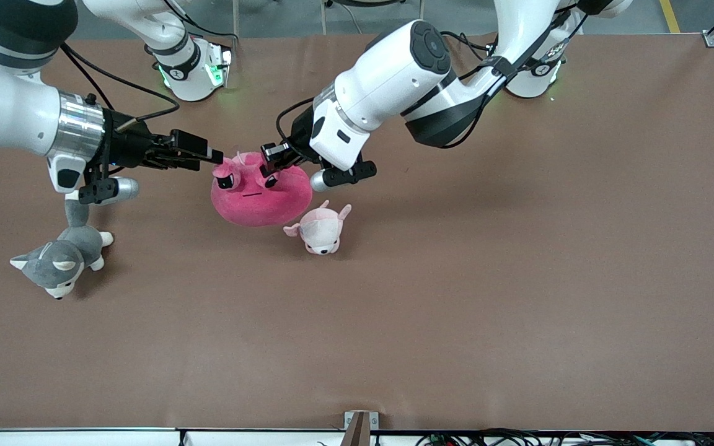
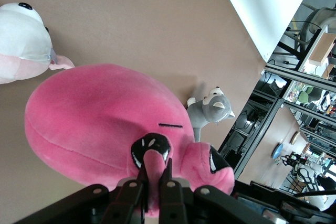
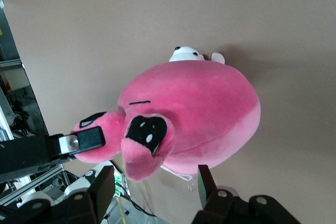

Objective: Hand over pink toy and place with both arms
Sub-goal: 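Grasp the pink toy with the right gripper beside the left gripper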

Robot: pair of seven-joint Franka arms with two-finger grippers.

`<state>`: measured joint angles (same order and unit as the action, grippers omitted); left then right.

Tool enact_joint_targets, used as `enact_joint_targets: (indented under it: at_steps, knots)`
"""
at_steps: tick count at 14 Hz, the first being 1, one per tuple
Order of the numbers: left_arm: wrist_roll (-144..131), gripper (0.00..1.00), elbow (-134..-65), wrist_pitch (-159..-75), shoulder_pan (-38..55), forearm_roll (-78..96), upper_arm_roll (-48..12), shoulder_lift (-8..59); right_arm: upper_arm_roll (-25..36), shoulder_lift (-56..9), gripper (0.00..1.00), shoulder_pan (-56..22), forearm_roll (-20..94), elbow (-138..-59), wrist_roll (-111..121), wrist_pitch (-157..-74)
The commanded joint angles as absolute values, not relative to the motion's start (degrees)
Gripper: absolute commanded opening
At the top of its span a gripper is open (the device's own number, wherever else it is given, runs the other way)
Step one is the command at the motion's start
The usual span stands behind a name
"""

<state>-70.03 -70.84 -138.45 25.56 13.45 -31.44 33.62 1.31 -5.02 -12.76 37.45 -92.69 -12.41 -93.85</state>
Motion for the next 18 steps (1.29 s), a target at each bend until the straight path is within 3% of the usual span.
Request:
enact_joint_targets:
  at_steps: [1,8,10,11,16,17,18]
  knots:
    - [-70.7,0.0,-70.2,-138.8,25.6,14.3,-31.5,33.6,1.8,-6.1,0.72,-14.1,38.8,-92.5,-14.1,-96.0]
    - [-70.7,0.0,-70.1,-138.8,25.7,14.4,-31.6,33.6,1.8,-7.2,0.69,-16.0,38.3,-92.7,-14.0,-98.3]
    - [-70.6,0.0,-70.1,-138.8,25.7,14.3,-31.6,33.6,1.8,-7.8,0.09,-15.8,38.4,-92.7,-13.5,-98.0]
    - [-70.6,0.0,-70.2,-138.8,25.7,14.3,-31.6,33.7,1.8,-8.0,0.0,-15.9,38.4,-92.7,-13.8,-97.8]
    - [-70.7,0.05,-70.2,-138.8,25.7,14.4,-31.6,33.6,1.8,-7.9,0.0,-16.0,38.2,-92.6,-13.7,-97.8]
    - [-70.7,0.14,-70.2,-138.8,25.6,14.4,-31.6,33.5,1.8,-7.9,0.0,-16.1,38.2,-92.6,-13.8,-97.8]
    - [-70.7,0.31,-70.3,-138.8,25.6,14.3,-31.6,33.4,1.8,-7.9,0.0,-16.0,38.2,-92.6,-13.7,-97.8]
